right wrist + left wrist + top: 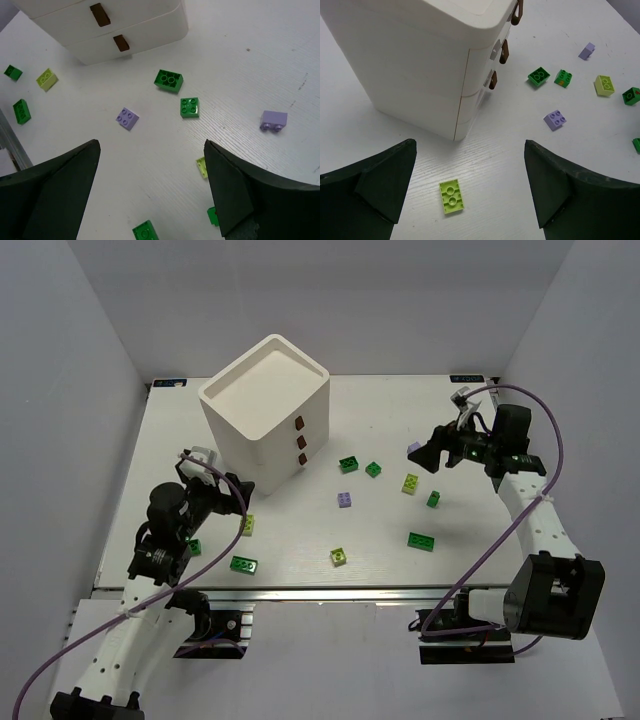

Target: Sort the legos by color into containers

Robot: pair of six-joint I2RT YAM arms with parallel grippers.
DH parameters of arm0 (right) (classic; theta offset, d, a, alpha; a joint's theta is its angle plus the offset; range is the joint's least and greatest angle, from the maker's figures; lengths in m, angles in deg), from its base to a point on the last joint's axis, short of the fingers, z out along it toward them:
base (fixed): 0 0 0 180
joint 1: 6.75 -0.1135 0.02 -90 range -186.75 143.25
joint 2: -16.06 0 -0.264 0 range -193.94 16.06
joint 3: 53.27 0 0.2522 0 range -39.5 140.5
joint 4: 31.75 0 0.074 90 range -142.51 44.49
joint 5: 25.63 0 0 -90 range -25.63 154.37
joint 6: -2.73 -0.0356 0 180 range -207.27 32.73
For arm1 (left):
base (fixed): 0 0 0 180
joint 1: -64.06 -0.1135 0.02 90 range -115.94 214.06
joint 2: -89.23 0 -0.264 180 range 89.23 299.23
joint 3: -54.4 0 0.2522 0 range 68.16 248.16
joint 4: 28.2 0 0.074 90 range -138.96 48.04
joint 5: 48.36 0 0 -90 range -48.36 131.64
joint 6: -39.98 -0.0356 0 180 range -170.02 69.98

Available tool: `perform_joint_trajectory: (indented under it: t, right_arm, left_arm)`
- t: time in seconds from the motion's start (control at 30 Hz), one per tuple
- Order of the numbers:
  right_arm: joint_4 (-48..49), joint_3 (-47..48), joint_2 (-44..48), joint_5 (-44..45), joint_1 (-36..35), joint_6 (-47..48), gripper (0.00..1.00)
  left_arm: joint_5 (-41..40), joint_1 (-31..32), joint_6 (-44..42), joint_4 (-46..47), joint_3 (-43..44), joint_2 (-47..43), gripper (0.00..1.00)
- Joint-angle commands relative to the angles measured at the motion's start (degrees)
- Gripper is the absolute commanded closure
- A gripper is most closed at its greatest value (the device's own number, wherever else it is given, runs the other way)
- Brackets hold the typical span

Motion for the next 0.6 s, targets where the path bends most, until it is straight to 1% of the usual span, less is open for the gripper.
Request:
perform_joint_trajectory:
  t: [0.0,0.07,0.1,0.17,0.2,0.3,0.33,0.37,0.43,0.47,0.57]
  right_arm:
    - [-3.9,4.4,-0.9,-7.3,-0.5,6.7,0.11]
    - [-7.7,7.1,-2.1,-9.0,-1.1,13.1,0.11]
    - [-11.3,8.2,-2.5,-7.8,-2.8,17.4,0.11]
    - [-12.7,10.2,-3.9,-4.5,-3.3,18.8,0.11]
    - [-14.6,12.0,-4.4,-1.4,-7.3,20.6,0.11]
    - [-15.7,13.9,-6.1,3.7,-10.3,23.6,0.11]
    - [-15.8,14.0,-6.8,4.8,-12.7,23.8,0.11]
    - [-15.7,14.0,-7.1,6.0,-13.4,24.0,0.11]
    - [-15.7,13.7,-7.6,5.5,-14.6,26.4,0.11]
    - [-13.8,13.4,-7.9,5.3,-16.3,26.2,0.11]
    - [-9.0,13.6,-9.4,8.1,-19.1,21.7,0.11]
  left_arm:
    - [1.5,-0.2,-0.6,0.1,0.7,0.1,0.02]
    - [1.4,-0.2,-0.7,0.3,0.7,0.1,0.02]
    - [1.4,-0.2,-0.6,0.3,0.7,0.3,0.02]
    - [1.4,-0.2,-0.7,0.3,0.8,0.6,0.02]
    - [1.6,-0.2,-0.6,0.3,0.8,0.7,0.02]
    - [1.6,-0.2,-0.6,0.1,0.8,1.2,0.02]
    - [1.6,-0.2,-0.6,0.0,0.9,1.3,0.02]
    - [1.5,-0.2,-0.6,0.0,0.9,1.5,0.02]
    - [1.4,-0.2,-0.6,0.0,0.9,1.7,0.02]
    - [1.4,-0.2,-0.4,-0.1,0.8,1.9,0.02]
    - [1.0,-0.2,-0.5,-0.2,0.9,2.3,0.02]
